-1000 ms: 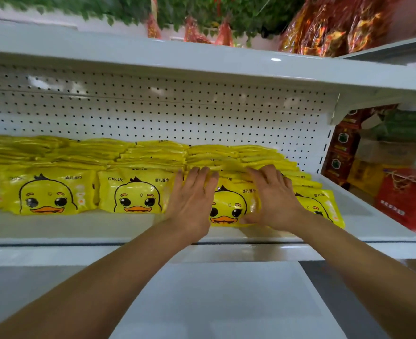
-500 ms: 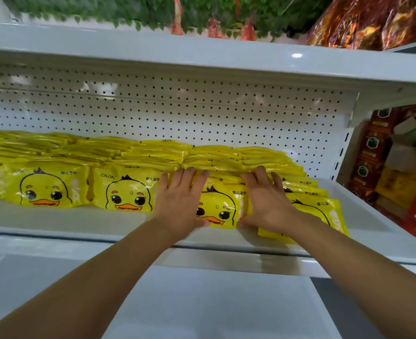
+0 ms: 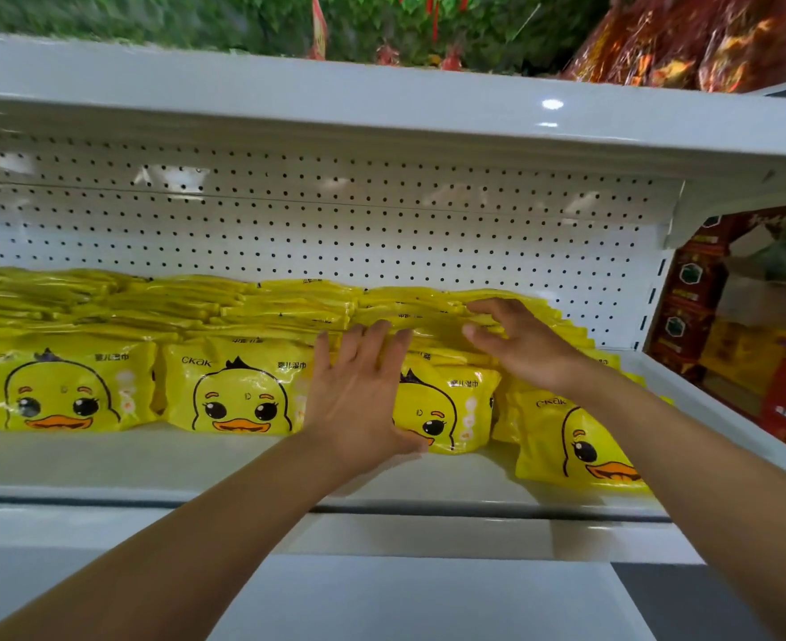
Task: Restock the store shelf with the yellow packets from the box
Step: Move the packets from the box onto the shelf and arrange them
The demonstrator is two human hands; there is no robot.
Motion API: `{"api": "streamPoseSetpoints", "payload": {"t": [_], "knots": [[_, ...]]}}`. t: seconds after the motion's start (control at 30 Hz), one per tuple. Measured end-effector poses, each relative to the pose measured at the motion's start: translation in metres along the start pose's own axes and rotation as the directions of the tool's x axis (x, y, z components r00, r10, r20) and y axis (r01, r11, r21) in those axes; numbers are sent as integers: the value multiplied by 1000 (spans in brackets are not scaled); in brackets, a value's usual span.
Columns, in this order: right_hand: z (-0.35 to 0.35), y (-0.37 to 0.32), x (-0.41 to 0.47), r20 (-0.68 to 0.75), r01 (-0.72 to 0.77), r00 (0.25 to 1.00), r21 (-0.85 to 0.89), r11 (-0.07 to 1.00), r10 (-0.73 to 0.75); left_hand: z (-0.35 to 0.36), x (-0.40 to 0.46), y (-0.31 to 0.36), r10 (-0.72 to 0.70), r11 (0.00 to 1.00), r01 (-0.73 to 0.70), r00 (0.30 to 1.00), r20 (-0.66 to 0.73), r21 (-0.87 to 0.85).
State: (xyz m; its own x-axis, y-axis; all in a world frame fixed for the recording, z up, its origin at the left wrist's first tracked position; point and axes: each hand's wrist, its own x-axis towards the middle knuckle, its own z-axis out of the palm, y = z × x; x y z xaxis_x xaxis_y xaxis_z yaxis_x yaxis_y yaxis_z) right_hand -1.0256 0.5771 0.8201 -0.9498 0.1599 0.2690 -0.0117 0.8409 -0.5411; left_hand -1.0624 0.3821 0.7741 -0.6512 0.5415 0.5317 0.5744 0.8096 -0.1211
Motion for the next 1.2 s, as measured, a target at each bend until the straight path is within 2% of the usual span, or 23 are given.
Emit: {"api": "streamPoseSetpoints", "payload": {"t": [0.13, 0.33, 0.43, 0.53, 0.6, 0.67, 0.77, 0.97, 1.07, 1.2], "knots": [[11, 1, 29, 99, -18, 994, -163, 987, 35, 1, 4, 4, 47, 998, -46, 999, -20, 31], [9, 0, 32, 104, 52, 994, -182, 982, -33, 10, 10, 0, 32, 999, -29, 990, -136, 25], [8, 5, 38, 82, 58, 995, -103, 993, -49, 3, 15, -1, 3, 998, 2, 997, -81, 63], [5, 10, 55, -44, 1, 999, 46, 999, 1, 0, 21, 0, 44, 998, -44, 999, -8, 38], [6, 12, 71, -35, -26, 999, -23, 999, 25, 1, 24, -1, 54, 998, -55, 998, 36, 36], [12, 12, 86, 50, -36, 998, -135, 990, 43, 4, 24, -4, 73, 996, -75, 997, 37, 43], [21, 11, 98, 136, -51, 988, -187, 981, 77, 5, 24, -6, 66, 998, -67, 996, 54, 18], [15, 14, 96, 153, -26, 987, -154, 988, 50, 5, 21, -6, 78, 996, -79, 996, 49, 30], [12, 16, 102, 83, -53, 995, -79, 995, 59, 5, 23, -7, 78, 997, -79, 996, 48, 15], [15, 13, 118, 92, -81, 991, -184, 980, 99, 6, 26, -6, 86, 996, -86, 996, 26, -6]]}}
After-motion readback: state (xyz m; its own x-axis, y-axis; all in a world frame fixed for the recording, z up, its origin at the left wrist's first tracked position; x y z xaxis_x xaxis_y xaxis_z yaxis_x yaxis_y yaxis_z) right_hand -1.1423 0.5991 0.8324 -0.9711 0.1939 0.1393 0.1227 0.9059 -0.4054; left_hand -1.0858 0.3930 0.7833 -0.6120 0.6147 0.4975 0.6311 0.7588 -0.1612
